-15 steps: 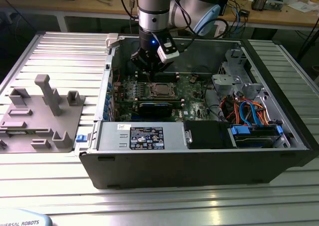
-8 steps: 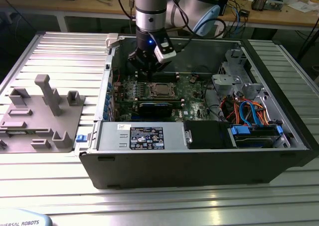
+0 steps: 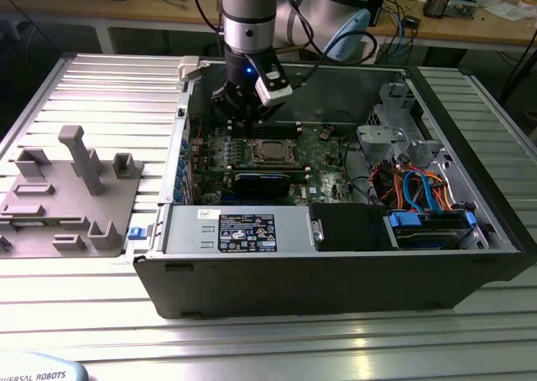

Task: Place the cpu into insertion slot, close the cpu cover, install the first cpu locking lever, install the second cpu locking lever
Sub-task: 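Install the first cpu locking lever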

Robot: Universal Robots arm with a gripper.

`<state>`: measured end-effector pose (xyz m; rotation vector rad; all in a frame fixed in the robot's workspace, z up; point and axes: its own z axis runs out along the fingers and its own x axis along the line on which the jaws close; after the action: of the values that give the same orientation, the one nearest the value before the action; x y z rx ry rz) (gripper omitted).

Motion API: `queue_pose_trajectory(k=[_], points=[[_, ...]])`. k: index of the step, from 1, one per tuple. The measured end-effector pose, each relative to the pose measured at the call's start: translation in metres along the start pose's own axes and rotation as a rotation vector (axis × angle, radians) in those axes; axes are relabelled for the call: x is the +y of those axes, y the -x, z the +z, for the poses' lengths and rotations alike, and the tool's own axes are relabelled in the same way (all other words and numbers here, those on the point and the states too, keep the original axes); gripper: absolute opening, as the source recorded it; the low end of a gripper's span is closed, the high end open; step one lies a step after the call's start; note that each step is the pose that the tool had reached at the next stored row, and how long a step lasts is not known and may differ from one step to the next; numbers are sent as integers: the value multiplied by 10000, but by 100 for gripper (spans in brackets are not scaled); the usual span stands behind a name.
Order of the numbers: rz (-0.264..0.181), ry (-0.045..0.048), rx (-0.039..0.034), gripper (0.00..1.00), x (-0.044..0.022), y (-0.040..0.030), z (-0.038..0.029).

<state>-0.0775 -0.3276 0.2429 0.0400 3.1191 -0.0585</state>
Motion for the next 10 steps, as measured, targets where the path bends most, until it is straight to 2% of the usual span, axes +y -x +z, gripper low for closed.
queue_pose_trajectory(k=[10], points=[[0, 0, 0, 11, -2, -73, -1]])
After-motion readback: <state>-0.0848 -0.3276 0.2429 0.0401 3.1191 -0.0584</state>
